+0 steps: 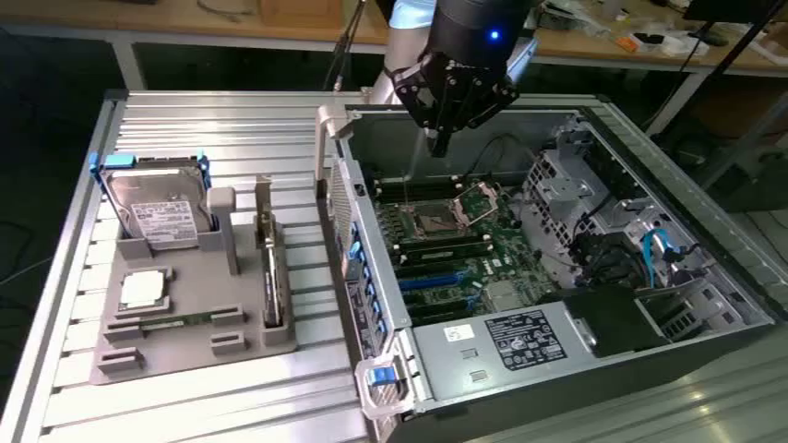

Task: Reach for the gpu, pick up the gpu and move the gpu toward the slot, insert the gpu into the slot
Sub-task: 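Reach for the gpu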

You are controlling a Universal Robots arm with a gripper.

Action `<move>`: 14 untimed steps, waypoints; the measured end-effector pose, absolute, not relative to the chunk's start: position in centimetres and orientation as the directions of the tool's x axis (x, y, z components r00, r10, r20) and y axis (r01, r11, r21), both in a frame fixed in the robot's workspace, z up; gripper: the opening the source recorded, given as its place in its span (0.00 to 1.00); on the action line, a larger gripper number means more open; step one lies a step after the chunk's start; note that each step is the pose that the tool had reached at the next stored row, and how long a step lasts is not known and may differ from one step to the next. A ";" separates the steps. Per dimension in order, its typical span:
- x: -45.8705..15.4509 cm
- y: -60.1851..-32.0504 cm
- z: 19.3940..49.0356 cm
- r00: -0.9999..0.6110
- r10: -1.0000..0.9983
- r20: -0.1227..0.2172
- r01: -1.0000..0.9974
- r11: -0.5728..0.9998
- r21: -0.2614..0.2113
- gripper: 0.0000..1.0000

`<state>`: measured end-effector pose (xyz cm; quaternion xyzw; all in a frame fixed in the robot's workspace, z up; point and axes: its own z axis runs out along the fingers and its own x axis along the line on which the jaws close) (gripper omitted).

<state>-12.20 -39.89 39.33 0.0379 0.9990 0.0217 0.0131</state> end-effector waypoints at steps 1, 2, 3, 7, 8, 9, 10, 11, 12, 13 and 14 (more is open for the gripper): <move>-12.2 -39.9 39.3 -0.997 0.076 -0.024 0.075 0.996 0.044 0.11; -12.2 -39.9 39.3 -0.997 0.076 -0.024 0.075 0.996 0.044 0.11; -12.2 -39.9 39.3 -0.997 0.076 -0.024 0.075 0.996 0.044 0.11; -12.4 -39.9 39.3 -0.997 0.076 -0.025 0.075 0.996 0.044 0.11; -12.5 -39.9 39.3 -0.997 0.076 -0.025 0.075 0.996 0.044 0.11; -12.6 -39.9 39.3 -0.997 0.076 -0.024 0.075 0.996 0.044 0.11; -12.7 -39.9 39.3 -0.997 0.076 -0.024 0.075 0.996 0.044 0.11; -12.9 -39.9 39.3 -0.997 0.076 -0.024 0.075 0.996 0.044 0.11; -13.0 -39.9 39.3 -0.997 0.076 -0.024 0.075 0.996 0.044 0.11; -13.2 -39.9 39.3 -0.997 0.076 -0.025 0.075 0.996 0.044 0.11; -13.4 -39.9 39.3 -0.997 0.076 -0.024 0.075 0.996 0.044 0.11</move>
